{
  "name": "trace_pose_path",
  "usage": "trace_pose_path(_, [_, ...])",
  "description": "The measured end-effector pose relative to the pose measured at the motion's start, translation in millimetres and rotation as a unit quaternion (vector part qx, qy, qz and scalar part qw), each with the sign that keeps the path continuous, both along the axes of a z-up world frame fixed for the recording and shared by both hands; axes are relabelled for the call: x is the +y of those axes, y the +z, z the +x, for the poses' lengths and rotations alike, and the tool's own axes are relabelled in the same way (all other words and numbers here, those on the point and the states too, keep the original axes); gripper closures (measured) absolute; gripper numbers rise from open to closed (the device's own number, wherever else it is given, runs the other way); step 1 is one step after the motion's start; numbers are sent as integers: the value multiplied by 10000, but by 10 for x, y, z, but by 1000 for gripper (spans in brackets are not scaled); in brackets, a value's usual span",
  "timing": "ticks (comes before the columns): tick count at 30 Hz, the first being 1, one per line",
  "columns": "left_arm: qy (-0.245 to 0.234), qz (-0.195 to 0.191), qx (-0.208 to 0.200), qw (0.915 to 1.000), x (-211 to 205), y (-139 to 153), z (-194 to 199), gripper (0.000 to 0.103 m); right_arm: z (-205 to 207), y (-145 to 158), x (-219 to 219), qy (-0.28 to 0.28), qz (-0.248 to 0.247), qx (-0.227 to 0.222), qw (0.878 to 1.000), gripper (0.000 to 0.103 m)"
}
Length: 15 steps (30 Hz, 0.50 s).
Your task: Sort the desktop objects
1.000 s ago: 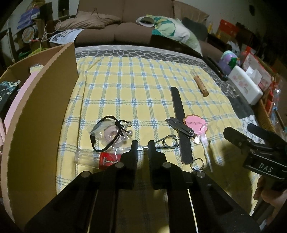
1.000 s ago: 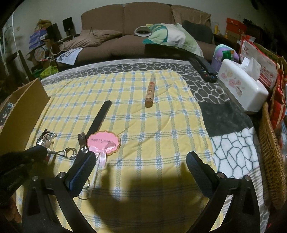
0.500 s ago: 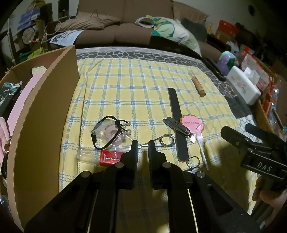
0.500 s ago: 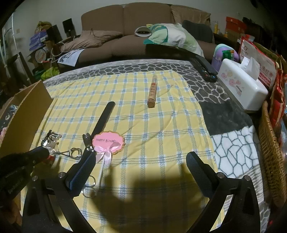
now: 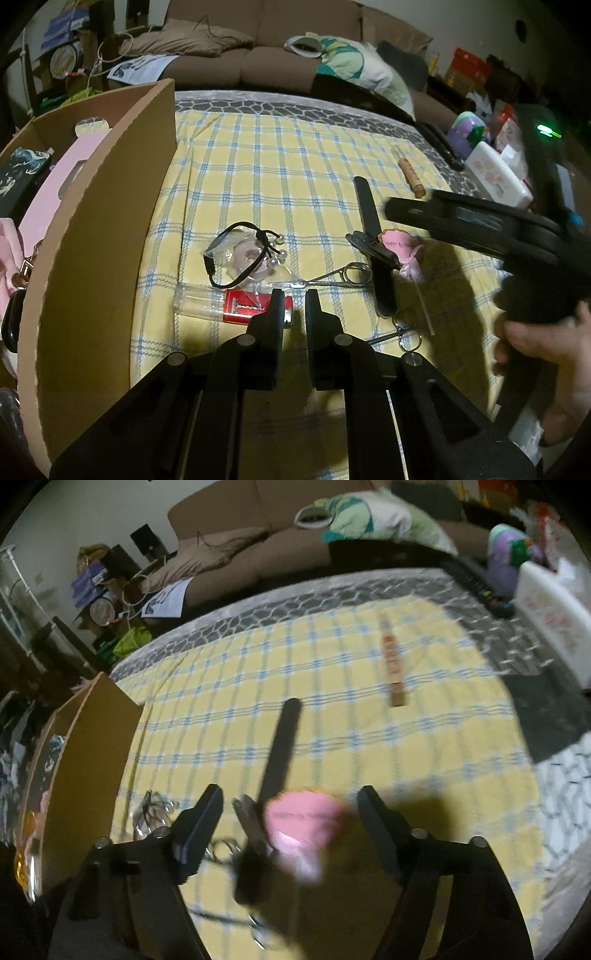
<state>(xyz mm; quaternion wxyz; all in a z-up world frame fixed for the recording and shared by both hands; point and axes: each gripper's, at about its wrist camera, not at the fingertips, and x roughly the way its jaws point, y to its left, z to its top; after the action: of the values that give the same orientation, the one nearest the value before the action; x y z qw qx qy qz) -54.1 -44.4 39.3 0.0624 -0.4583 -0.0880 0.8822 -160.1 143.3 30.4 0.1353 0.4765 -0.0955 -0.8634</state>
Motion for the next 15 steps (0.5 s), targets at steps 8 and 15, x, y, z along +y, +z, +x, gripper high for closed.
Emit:
trace_pose_path(8, [-87,175,-27,9998,-36,-24,50,93,-275,-219,-424,224,753,-84,9969,46])
trace_pose_path(15, [-64,281,-49,9996,-86,-40,112,67,-140,-167,-394,614,1134,23,9916,82])
